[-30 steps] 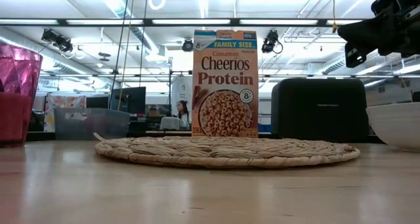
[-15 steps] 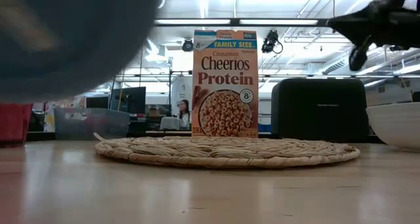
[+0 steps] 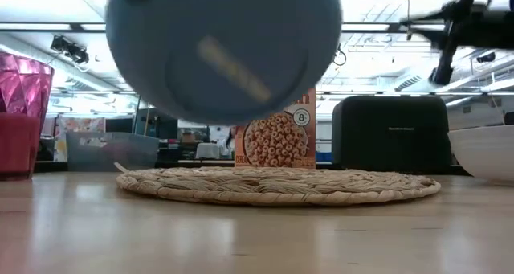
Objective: Arrange a breakfast setting
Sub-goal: Put the blue plate on the brown table mat
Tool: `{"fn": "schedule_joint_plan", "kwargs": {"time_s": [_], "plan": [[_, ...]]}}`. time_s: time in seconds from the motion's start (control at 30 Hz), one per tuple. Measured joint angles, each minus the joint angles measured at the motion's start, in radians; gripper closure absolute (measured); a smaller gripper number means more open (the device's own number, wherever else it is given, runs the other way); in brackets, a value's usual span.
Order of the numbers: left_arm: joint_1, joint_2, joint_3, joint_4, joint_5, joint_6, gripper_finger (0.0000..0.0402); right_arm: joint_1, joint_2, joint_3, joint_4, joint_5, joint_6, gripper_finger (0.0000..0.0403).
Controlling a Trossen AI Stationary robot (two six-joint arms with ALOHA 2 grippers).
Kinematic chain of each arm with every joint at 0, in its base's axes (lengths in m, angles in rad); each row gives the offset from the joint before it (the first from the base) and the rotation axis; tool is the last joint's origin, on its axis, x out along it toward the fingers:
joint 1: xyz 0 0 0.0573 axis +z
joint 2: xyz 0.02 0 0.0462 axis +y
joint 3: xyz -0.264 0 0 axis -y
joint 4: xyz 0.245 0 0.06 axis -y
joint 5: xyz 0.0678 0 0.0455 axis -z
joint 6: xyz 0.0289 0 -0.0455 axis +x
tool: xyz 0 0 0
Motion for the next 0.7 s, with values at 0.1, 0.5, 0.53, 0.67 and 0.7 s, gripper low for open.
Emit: {"fn": "schedule_joint_plan", "kwargs": {"time_s": [0.1, 0.5, 0.53, 0.67, 0.7], "plan": [[0.035, 0.001, -0.072, 0.016, -0.011, 0.062, 0.0387, 0.092, 0.149, 0.15, -0.123, 0.003, -0.058, 0.0384], [0.056, 0.001, -0.27, 0.146, -0.007, 0.17, 0.0387, 0.356, 0.866, 0.801, -1.064, 0.039, 0.042, 0.0384], [0.054, 0.0, -0.276, 0.153, -0.009, 0.17, 0.0386, 0.366, 0.904, 0.84, -1.13, 0.038, 0.065, 0.0381], [0.055, -0.001, -0.305, 0.163, -0.011, 0.176, 0.0385, 0.381, 1.03, 0.938, -1.315, -0.007, 0.139, 0.0355], [0.055, -0.001, -0.315, 0.163, -0.009, 0.18, 0.0385, 0.382, 1.052, 0.945, -1.336, -0.025, 0.157, 0.0345]]}}
